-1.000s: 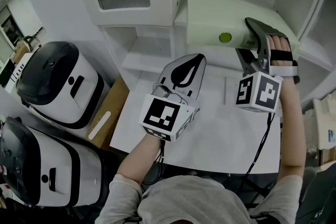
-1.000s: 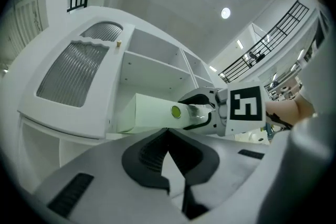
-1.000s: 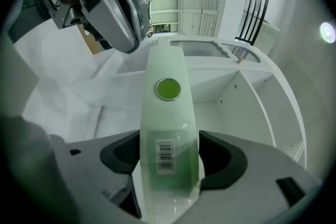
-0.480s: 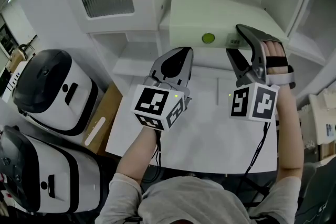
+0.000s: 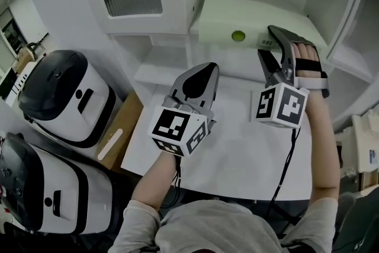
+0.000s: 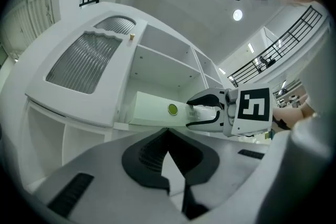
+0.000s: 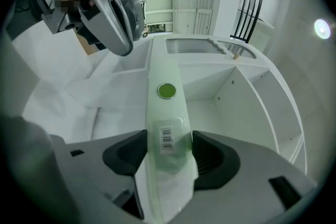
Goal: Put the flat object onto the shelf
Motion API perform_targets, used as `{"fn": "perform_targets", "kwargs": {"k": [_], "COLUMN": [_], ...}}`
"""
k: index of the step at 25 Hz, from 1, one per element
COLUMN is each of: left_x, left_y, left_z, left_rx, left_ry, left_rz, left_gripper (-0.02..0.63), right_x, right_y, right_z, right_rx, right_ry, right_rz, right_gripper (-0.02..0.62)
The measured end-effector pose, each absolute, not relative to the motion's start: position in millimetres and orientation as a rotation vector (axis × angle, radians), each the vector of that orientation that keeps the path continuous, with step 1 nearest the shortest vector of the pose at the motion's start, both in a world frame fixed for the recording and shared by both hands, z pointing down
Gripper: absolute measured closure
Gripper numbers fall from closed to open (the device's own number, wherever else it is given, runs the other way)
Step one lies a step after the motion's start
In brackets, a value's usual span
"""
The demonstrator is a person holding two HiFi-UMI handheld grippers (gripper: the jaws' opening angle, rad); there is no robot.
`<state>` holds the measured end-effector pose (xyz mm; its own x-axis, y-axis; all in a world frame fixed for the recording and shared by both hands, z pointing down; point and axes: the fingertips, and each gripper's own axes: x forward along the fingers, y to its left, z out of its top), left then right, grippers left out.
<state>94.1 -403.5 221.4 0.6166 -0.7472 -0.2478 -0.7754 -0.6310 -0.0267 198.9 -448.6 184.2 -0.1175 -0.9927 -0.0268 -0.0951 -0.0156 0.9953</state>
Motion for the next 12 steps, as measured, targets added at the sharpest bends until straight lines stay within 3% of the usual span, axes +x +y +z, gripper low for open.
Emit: {"fn": "perform_targets", "kwargs": {"k": [12], "left_x": [69], "left_y": [-386], "left_z": [229], "left_rx": [-2.686], "left_ry": [1.315], "left_rz": [0.292], "left_gripper": [0.591], "right_x": [195], "right_y": [-461], "right_z": [184], "right_rx": [1.288], "right_ry": [-1.334], "right_rz": [-1.271], "right_gripper": [0.318]}}
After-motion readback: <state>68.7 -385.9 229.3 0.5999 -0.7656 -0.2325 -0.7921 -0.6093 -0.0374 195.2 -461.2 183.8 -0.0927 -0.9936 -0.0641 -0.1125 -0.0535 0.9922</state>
